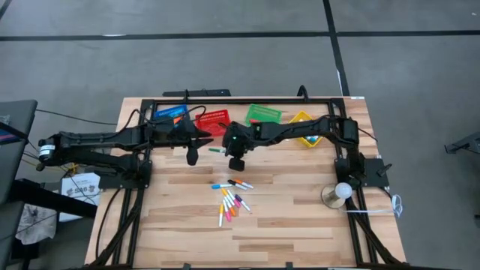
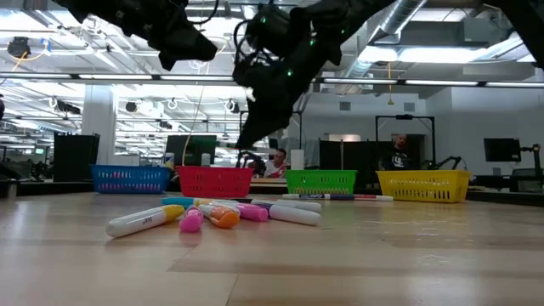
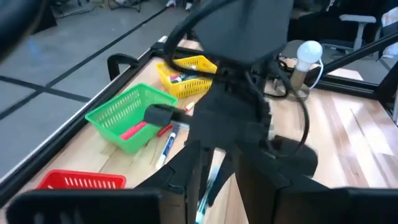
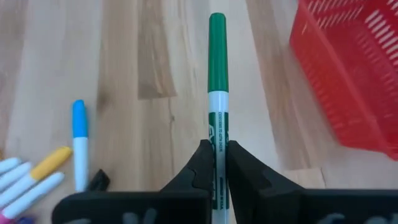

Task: Pick & Place Markers
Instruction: Put the small green marker pen into the red bin

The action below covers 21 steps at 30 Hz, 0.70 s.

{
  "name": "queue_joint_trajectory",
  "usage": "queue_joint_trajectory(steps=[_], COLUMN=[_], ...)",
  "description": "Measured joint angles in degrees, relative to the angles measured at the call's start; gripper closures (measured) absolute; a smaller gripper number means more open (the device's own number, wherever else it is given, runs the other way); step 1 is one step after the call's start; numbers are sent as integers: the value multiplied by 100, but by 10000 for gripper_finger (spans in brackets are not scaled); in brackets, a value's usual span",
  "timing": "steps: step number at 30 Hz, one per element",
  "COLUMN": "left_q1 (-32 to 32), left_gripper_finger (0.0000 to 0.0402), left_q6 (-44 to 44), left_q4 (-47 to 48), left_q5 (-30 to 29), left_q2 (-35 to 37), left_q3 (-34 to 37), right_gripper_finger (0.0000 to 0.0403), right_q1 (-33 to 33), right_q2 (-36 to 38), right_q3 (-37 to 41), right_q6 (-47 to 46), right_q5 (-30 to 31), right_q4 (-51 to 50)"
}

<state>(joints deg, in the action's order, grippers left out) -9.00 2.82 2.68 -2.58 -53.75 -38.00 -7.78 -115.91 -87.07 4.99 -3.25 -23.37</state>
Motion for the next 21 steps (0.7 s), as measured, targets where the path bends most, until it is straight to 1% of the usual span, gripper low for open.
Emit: queue_joint_trajectory(steps=[5, 12, 17, 21], left_q1=[-4, -4, -4, -4], left_gripper_finger=[295, 249, 219, 207], left_q6=[-267, -505, -996, -1446], left_q4=[99, 115, 118, 117], left_q5=[25, 26, -46, -99], left_q2=[301, 664, 881, 965], left_q3=[2, 2, 0, 0], right_gripper_finger=[384, 390, 384, 388], right_q1=[-15, -23, -26, -26], right_q2=[328, 754, 1029, 1252], right_q3=[0, -4, -4, -6], right_q6=[-2, -2, -2, 0], right_q5=[4, 23, 24, 24], right_q4=[-78, -62, -18, -12])
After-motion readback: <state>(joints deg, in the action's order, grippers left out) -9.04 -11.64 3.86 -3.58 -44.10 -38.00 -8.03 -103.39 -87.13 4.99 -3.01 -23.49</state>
